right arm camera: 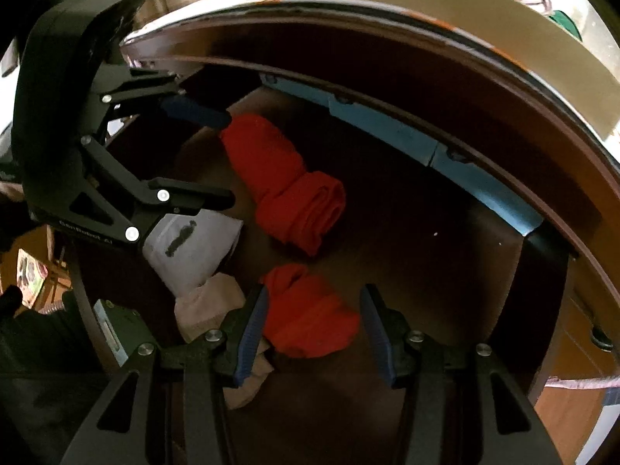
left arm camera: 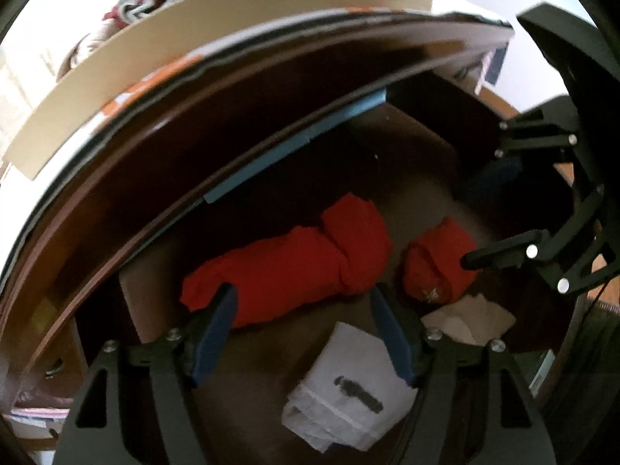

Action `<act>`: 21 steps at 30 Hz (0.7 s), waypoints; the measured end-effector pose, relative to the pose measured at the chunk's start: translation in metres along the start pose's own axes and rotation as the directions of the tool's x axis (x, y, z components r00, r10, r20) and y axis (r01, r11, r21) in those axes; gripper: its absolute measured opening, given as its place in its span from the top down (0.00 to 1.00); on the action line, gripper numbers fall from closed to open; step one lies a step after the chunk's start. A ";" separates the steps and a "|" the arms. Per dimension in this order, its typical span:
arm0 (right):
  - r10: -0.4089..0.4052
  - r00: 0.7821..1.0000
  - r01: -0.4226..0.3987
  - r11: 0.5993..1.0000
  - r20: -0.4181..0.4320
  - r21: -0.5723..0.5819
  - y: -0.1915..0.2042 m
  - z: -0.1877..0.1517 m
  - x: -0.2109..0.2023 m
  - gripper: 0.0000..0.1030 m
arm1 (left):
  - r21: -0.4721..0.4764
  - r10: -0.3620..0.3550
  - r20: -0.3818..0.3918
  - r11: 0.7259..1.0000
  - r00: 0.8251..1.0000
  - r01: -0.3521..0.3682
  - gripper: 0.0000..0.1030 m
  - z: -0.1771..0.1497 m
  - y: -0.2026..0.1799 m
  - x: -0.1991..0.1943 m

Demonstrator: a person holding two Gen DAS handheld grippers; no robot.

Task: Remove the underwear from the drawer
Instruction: 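Move both tools back down into the open drawer, then grasp the long red sock with the left tool while the right tool grasps the short red sock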

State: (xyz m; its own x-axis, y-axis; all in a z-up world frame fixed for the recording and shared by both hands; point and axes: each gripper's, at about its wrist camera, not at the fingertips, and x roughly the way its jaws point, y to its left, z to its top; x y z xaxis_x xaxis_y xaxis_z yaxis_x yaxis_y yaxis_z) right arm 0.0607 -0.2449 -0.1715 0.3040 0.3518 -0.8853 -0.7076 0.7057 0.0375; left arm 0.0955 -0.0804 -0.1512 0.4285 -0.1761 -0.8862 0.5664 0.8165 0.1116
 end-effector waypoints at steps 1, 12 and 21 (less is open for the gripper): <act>0.001 1.000 -0.001 1.000 -0.005 -0.006 0.001 0.000 0.002 0.50 | 0.014 -0.003 -0.010 1.000 1.000 0.003 0.30 0.001 -0.002 0.002; 0.015 0.997 -0.018 0.999 -0.074 -0.032 0.004 0.005 0.018 0.50 | 0.091 -0.012 -0.053 0.996 0.999 0.017 0.30 0.017 -0.018 0.019; 0.016 0.987 -0.030 0.996 -0.163 -0.084 0.011 0.013 0.039 0.50 | 0.130 -0.010 -0.072 0.991 0.997 0.019 0.30 0.028 -0.026 0.037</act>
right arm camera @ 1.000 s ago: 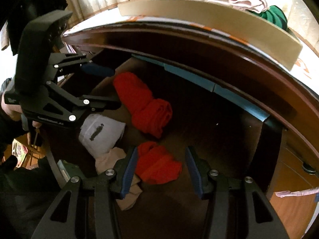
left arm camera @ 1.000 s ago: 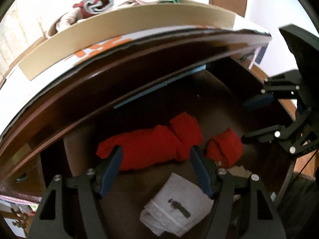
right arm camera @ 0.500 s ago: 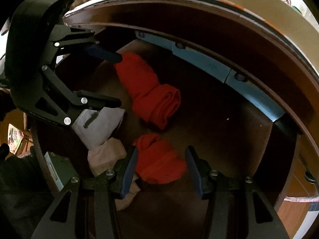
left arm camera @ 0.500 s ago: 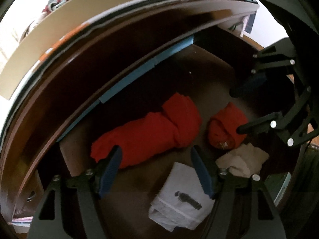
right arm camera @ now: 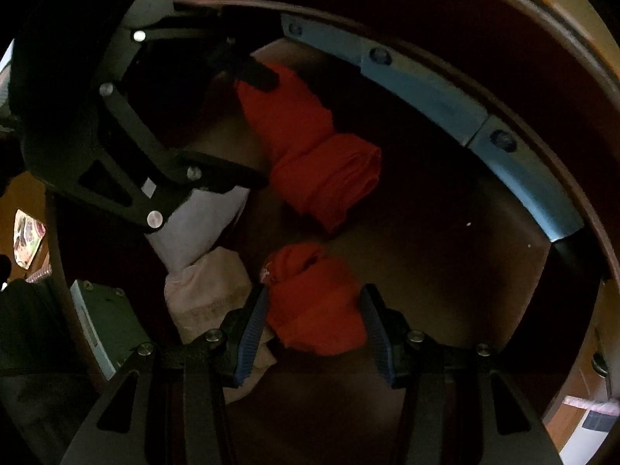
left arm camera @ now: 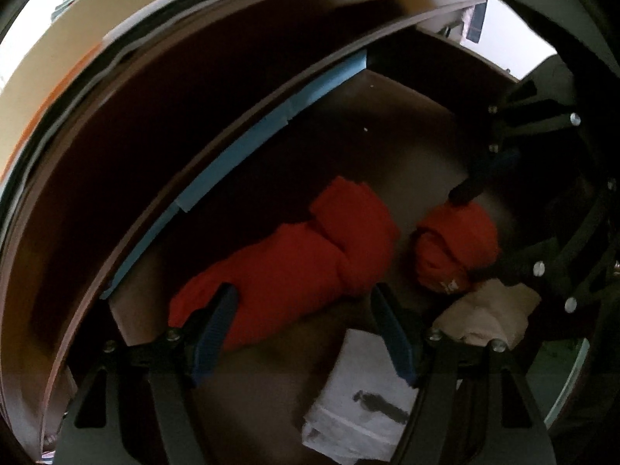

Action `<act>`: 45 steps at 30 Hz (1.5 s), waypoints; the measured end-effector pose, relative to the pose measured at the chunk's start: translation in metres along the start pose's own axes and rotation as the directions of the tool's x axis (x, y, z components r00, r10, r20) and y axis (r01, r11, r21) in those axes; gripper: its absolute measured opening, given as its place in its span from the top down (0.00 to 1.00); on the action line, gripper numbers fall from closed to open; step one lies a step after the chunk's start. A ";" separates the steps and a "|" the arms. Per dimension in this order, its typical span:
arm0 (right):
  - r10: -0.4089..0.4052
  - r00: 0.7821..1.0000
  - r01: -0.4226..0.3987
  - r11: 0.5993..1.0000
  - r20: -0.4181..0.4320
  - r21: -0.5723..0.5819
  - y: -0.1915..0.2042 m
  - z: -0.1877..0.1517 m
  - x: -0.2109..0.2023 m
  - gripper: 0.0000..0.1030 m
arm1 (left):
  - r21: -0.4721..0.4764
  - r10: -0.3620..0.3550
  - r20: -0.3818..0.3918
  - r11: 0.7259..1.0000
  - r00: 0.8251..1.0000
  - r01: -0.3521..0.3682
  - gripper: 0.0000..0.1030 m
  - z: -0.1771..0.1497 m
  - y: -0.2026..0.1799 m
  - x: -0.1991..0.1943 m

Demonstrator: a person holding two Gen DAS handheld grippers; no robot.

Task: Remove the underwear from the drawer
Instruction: 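Grasp the long red sock with the left tool while the right tool grasps the short red sock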

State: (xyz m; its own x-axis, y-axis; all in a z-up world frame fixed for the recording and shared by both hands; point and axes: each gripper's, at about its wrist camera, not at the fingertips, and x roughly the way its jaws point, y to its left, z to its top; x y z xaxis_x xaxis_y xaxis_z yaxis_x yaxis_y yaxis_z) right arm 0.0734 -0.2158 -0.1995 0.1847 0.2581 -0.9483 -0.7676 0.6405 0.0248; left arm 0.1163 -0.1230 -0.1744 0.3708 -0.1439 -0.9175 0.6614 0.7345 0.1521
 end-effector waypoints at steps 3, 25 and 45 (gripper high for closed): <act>0.028 0.999 -0.028 0.999 -0.023 0.022 -0.004 0.004 0.006 0.50 | -0.009 -0.010 0.002 1.000 1.000 0.010 0.30 0.004 0.001 0.002; 0.070 0.995 -0.067 0.997 -0.072 0.039 -0.004 0.010 0.023 0.50 | 0.005 0.029 0.022 1.000 0.999 -0.029 0.24 0.012 0.000 0.026; 0.100 0.995 -0.100 0.995 -0.026 0.030 -0.006 0.001 0.021 0.69 | -0.044 0.027 0.037 0.999 0.999 -0.025 0.85 0.005 0.011 0.004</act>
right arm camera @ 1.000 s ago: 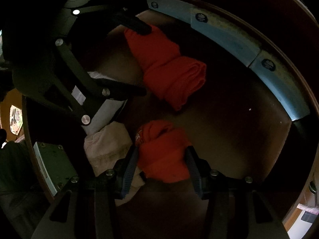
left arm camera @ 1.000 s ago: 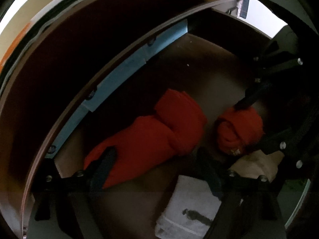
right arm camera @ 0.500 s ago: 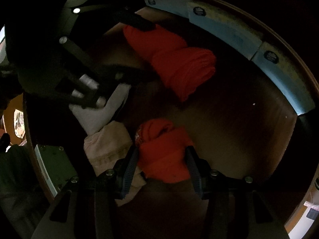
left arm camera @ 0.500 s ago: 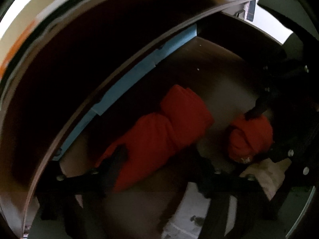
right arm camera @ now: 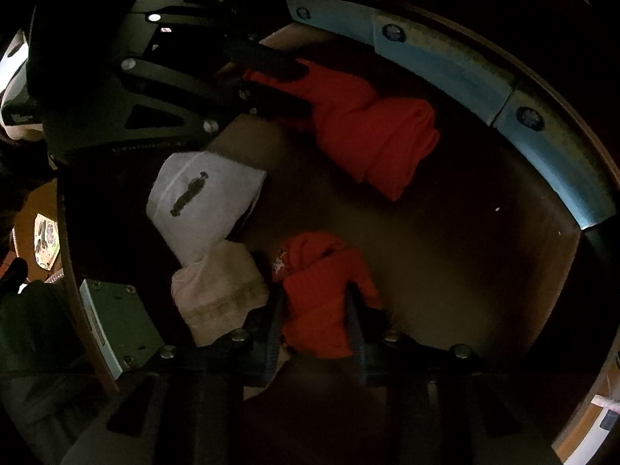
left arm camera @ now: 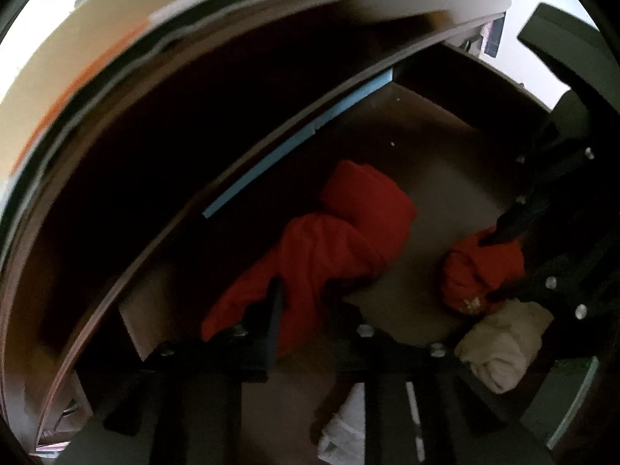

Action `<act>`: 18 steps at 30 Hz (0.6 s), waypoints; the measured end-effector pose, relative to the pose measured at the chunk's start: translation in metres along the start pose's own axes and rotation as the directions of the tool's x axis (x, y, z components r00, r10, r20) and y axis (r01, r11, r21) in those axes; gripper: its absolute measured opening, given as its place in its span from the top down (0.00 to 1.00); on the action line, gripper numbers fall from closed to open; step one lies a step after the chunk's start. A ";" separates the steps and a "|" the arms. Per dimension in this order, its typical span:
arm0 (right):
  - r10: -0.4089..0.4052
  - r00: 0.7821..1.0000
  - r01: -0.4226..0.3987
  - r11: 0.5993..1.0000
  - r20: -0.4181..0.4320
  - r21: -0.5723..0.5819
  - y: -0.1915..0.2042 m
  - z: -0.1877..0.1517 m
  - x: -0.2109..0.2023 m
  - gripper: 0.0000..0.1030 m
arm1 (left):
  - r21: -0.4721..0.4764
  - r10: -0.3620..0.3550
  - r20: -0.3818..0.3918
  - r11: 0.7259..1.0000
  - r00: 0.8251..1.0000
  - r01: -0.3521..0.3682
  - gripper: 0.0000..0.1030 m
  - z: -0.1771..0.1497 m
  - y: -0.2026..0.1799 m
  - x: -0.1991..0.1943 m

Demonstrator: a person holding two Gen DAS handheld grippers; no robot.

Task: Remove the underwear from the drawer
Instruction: 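Grasp the long red sock with the left tool while the right tool grasps the short red sock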

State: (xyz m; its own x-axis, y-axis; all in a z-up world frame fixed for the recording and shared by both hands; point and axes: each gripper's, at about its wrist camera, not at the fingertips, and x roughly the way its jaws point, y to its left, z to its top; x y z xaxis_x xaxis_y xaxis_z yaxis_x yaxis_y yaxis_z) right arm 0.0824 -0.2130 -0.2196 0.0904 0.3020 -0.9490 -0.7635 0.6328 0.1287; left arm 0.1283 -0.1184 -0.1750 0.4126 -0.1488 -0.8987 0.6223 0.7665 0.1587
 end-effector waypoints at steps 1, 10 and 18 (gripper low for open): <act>-0.002 1.000 0.002 1.000 0.004 0.004 -0.001 0.000 0.000 0.69 | 0.002 -0.005 -0.001 1.000 1.000 0.005 0.87 -0.001 0.000 -0.002; 0.004 1.000 -0.004 1.000 0.031 0.013 -0.007 -0.018 -0.007 0.69 | -0.007 -0.047 -0.002 0.999 0.999 0.047 1.00 -0.016 0.000 -0.024; 0.017 0.999 -0.017 1.000 0.031 0.015 -0.013 -0.027 -0.010 0.69 | 0.006 0.028 0.034 1.000 0.999 -0.028 0.77 -0.018 0.005 -0.032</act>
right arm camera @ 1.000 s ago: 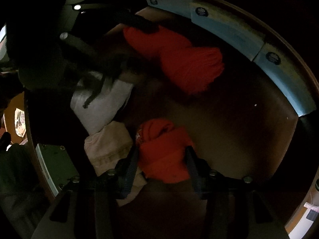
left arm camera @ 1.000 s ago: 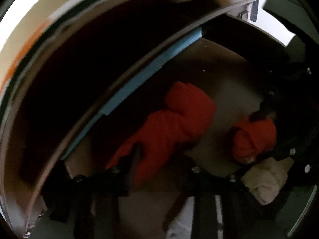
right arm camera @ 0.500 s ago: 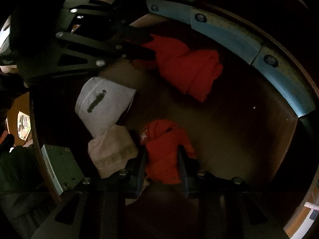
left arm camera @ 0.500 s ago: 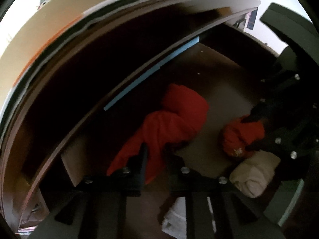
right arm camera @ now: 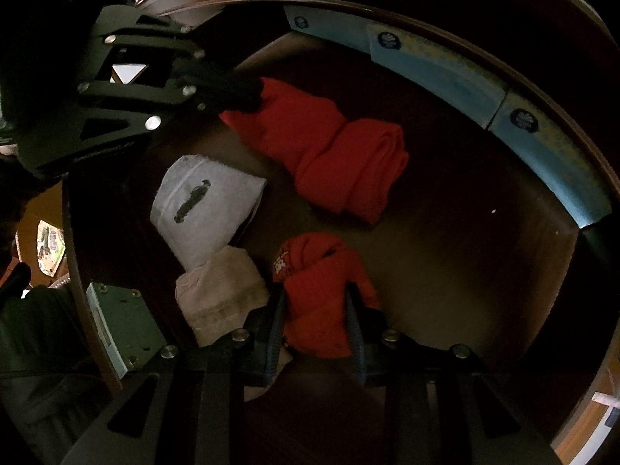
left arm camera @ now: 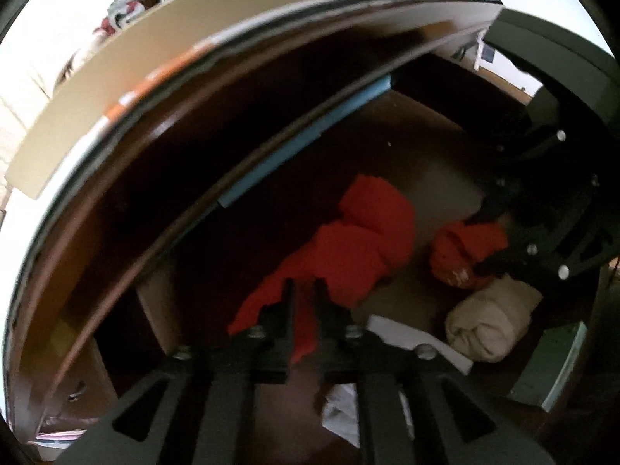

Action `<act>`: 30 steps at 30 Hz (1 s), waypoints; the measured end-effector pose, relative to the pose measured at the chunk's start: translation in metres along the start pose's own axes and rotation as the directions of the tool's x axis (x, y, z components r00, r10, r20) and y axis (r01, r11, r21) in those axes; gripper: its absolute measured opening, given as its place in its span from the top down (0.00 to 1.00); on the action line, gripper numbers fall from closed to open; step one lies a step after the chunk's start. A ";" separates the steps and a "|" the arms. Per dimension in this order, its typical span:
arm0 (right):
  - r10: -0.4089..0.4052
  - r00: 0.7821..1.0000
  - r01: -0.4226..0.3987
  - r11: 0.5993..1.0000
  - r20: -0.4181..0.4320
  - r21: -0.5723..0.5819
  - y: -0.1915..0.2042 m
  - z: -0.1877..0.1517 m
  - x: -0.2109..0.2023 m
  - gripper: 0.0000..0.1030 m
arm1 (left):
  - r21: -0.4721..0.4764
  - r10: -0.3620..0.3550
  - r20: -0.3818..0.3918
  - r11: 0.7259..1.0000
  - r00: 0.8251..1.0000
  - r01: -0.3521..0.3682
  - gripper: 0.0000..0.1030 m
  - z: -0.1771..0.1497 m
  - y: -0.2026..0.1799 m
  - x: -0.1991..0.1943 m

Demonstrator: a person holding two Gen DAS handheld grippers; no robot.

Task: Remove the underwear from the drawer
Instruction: 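Grasp the long red sock with the left tool while the right tool grasps the short red sock, then lift both red socks up out of the drawer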

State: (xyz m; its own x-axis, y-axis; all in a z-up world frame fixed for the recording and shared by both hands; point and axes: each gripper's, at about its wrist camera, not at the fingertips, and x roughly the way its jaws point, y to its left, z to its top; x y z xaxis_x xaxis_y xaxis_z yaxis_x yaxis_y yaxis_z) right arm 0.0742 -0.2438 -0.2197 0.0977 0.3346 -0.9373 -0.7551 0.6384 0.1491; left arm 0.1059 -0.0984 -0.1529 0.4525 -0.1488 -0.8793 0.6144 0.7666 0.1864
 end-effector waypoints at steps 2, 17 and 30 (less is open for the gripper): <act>0.000 1.000 0.000 1.000 -0.001 0.000 0.003 0.005 0.004 0.69 | 0.037 0.006 0.005 0.999 1.000 -0.007 0.47 0.001 -0.004 -0.002; 0.014 1.000 -0.014 1.000 -0.017 0.008 0.002 0.017 0.012 0.69 | 0.096 -0.013 -0.096 0.995 0.995 0.023 0.52 0.003 -0.008 0.038; 0.008 0.997 -0.006 1.000 0.073 -0.022 0.007 0.014 -0.004 0.77 | -0.027 -0.013 -0.030 1.000 0.999 0.012 0.71 -0.008 -0.001 -0.001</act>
State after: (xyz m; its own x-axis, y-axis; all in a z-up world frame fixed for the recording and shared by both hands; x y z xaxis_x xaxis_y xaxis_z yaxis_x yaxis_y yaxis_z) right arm 0.0775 -0.2313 -0.2109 0.1388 0.3892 -0.9106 -0.7700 0.6207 0.1479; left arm 0.0993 -0.0942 -0.1562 0.4246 -0.1399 -0.8945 0.6022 0.7814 0.1637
